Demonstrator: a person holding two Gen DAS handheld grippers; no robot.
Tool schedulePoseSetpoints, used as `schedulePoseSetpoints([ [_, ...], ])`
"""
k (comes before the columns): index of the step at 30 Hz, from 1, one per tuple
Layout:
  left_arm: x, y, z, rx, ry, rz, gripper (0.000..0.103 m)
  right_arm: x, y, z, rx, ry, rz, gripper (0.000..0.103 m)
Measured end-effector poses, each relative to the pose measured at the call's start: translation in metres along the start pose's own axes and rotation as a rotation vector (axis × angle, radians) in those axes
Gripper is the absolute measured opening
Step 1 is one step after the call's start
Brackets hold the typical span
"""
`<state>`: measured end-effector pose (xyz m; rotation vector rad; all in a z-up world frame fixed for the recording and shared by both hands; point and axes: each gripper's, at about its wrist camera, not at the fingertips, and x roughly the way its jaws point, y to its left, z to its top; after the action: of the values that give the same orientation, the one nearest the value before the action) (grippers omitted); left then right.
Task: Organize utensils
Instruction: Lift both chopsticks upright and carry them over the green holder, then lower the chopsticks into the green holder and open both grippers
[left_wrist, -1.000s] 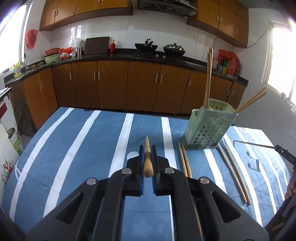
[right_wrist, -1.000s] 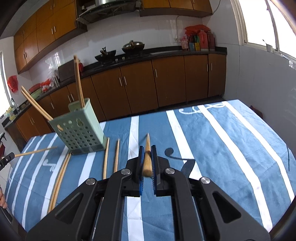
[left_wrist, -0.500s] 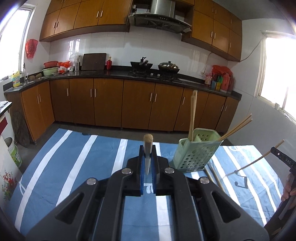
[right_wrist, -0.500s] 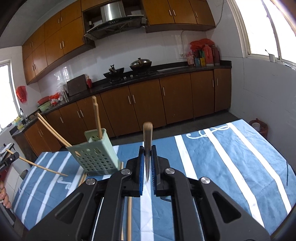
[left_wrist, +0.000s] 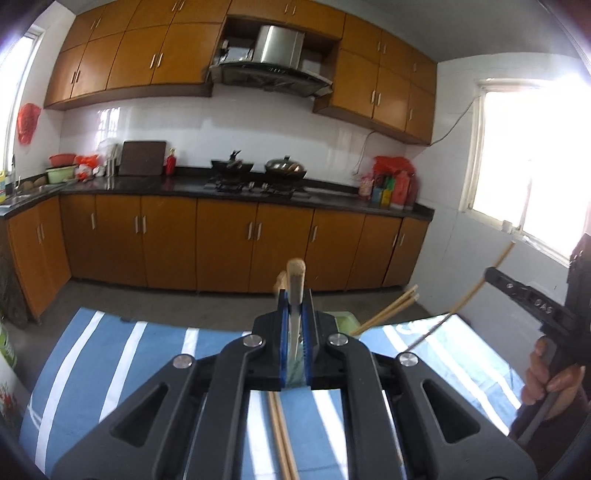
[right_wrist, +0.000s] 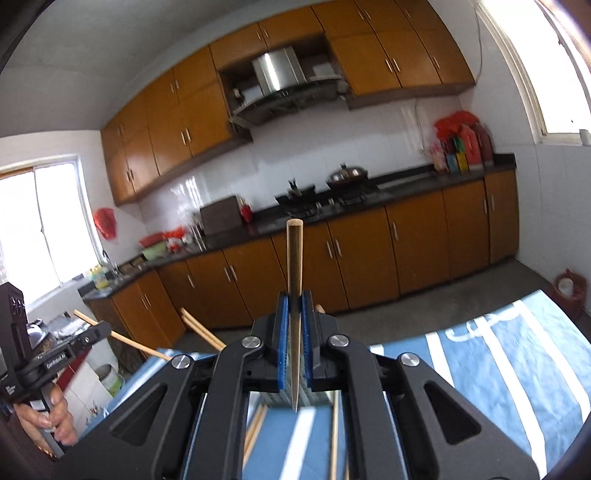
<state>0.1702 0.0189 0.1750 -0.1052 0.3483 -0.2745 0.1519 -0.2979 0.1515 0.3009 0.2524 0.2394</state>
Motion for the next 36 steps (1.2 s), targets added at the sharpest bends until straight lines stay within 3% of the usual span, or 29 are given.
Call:
schedulePoseSetpoints([
  [8,0.026,-0.014,0.036,-0.052,-0.112,0.03,0.007,0.034,0.014,0.019,0.004,-0.09,-0.032,0.008],
  [12,0.045,-0.01,0.042,-0.076,-0.164,0.076,0.007,0.056,0.011,0.017,0.007,-0.089,-0.059,0.008],
  [20,0.103,0.007,0.018,-0.152,-0.077,0.073,0.007,0.095,0.006,-0.004,-0.002,-0.01,-0.085,0.008],
  [36,0.132,0.015,-0.007,-0.122,0.012,0.064,0.008,0.119,0.006,-0.021,0.003,0.081,-0.092,0.009],
])
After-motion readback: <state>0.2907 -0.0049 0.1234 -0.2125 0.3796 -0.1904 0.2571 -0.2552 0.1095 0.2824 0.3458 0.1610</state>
